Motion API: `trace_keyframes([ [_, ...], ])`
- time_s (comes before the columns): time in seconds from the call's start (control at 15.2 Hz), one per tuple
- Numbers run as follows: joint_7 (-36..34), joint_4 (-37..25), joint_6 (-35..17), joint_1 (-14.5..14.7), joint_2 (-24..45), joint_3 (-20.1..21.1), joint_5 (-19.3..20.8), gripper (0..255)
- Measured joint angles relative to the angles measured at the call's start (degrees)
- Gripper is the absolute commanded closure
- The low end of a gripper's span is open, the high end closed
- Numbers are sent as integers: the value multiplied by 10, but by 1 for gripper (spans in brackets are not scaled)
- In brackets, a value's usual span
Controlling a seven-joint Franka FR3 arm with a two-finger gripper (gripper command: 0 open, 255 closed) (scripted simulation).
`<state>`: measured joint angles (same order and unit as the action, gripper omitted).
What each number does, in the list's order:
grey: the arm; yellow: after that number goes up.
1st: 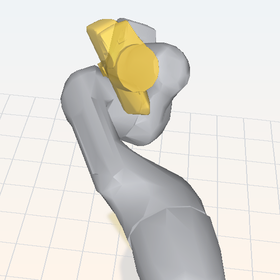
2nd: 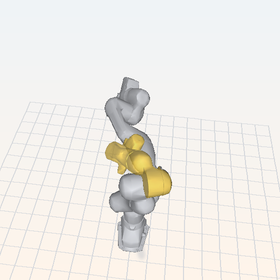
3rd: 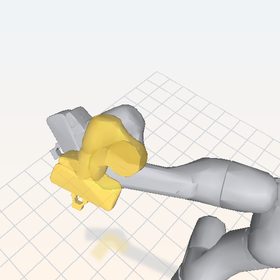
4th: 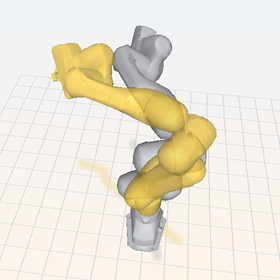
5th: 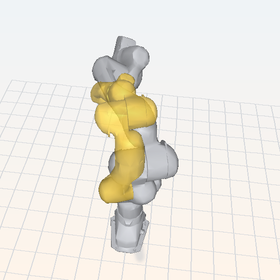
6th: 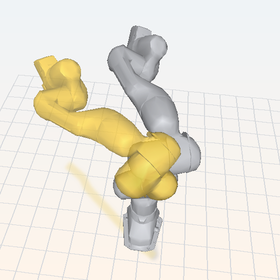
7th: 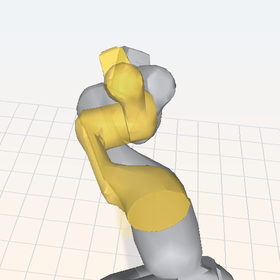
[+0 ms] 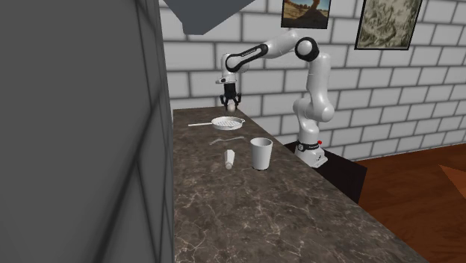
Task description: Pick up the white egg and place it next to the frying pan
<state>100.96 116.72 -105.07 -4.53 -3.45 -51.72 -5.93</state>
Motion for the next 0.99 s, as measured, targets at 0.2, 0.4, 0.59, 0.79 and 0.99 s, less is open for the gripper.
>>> trace_keyframes([
  [0.2, 58, -27, 13, -22, 36, -28, -20, 255],
  [0.4, 129, -74, 35, -57, 98, -51, -60, 255],
  [0.59, 192, -121, 58, -104, 158, -58, -100, 255],
  [0.79, 252, -174, 83, -167, 219, -55, -138, 255],
  [0.99, 299, -239, 116, -234, 275, -44, -169, 255],
])
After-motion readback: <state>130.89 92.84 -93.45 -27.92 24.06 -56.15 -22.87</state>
